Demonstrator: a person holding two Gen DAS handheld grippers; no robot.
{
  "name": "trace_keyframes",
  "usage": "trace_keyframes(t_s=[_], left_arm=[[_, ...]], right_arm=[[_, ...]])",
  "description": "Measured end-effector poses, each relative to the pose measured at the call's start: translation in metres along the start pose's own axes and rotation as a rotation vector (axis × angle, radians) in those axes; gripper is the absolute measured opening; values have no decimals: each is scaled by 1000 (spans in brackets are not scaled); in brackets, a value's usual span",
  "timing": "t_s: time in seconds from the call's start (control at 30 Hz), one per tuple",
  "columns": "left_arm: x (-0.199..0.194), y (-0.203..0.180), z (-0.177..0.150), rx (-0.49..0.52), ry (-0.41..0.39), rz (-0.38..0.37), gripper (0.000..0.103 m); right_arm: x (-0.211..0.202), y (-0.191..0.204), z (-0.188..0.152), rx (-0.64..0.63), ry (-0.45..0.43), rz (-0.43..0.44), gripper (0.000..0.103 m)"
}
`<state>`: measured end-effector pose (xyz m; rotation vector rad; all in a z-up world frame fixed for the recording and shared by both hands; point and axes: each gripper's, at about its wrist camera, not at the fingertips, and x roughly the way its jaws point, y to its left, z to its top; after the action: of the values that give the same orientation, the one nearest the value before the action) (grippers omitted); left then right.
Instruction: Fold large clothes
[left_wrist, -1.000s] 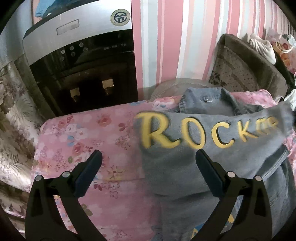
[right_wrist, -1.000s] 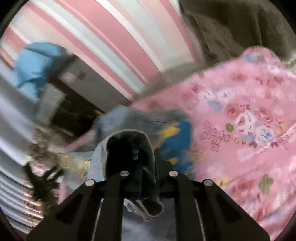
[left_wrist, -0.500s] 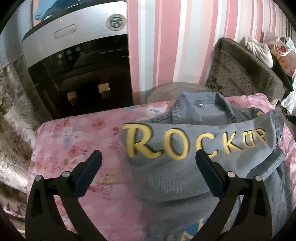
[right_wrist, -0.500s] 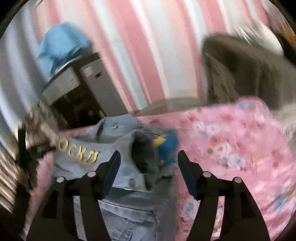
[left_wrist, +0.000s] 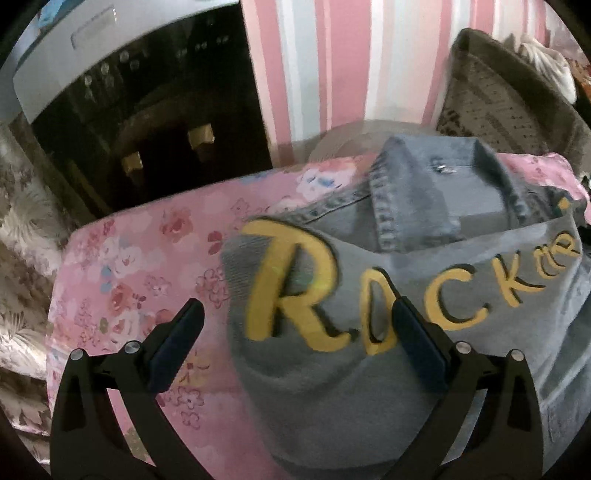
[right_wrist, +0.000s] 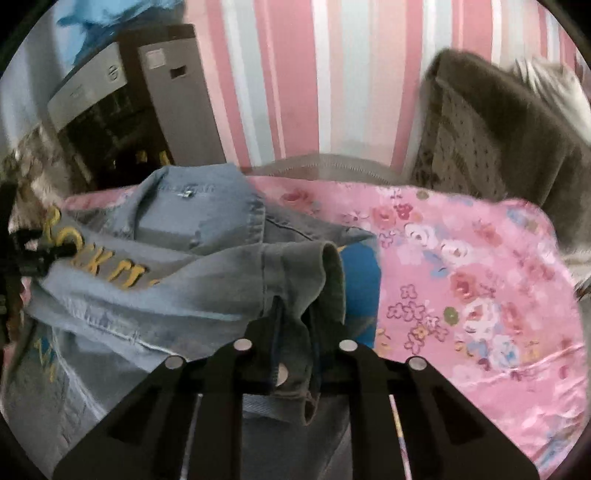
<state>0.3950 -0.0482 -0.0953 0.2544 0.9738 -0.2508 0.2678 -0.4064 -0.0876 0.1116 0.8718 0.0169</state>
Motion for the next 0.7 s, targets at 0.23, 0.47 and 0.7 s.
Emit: trace_keyframes(t_s=[0.23,0.47,0.7], left_arm=[[18,3,3,-12,33,8,100],[-35,-2,-14,40,-77,38,100],[-58,-21,-47,47,-102,-56,100]], right_arm=[[16,-6,8,37,40,34,12],[-55,5,-15,0,-116,97,39],[-59,33,-42,-102,-96,77,39]])
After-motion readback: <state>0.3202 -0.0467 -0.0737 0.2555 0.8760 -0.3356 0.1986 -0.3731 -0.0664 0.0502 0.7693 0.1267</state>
